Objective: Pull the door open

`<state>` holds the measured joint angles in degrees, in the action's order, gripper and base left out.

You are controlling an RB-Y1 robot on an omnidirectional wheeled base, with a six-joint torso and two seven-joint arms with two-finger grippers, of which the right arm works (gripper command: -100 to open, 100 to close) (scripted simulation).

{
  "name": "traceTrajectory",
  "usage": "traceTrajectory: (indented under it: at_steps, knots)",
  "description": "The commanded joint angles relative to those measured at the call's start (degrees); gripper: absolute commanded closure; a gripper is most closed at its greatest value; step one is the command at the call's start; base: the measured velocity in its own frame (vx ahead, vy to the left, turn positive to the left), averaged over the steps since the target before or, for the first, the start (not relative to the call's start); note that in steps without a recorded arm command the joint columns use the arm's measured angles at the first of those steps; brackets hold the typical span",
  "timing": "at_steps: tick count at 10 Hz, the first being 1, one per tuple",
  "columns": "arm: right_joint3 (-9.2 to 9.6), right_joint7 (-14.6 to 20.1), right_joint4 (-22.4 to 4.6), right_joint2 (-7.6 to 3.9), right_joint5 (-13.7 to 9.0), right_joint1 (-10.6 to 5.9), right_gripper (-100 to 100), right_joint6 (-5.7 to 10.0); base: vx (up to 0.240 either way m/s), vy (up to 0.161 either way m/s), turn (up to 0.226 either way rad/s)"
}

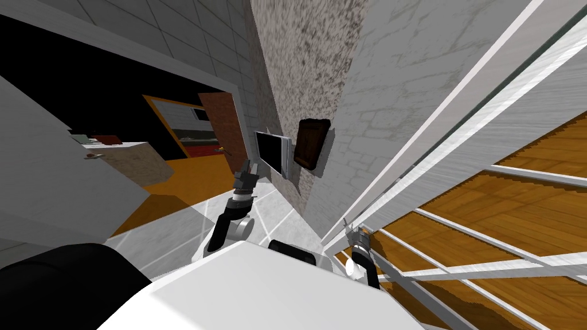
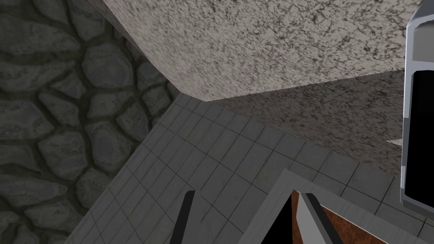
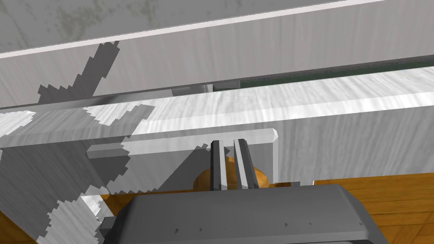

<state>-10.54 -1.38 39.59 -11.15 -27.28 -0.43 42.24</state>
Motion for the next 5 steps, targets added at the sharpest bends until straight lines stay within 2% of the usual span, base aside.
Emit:
traceTrajectory:
  at_steps: [1, 2, 3, 4, 5]
  knots:
    - [-0.81, 0.59, 1.62, -0.06, -0.61, 1.9, 100, -1.32, -0.025, 0.005, 0.024]
    - [-0.38, 2.98, 1.48, -0.24, -0.89, 1.86, 100, -1.0, -0.025, 0.002, 0.016]
    - [-0.38, 2.98, 1.48, -0.24, -0.89, 1.86, 100, -1.0, -0.022, -0.012, 0.002]
    - [0.46, 4.49, 2.27, 0.21, -1.0, 0.88, -100, -0.65, -0.036, 0.011, 0.071]
    - [0.58, 5.67, 2.15, 0.26, -1.29, 0.76, -100, -0.45, -0.04, 0.013, 0.041]
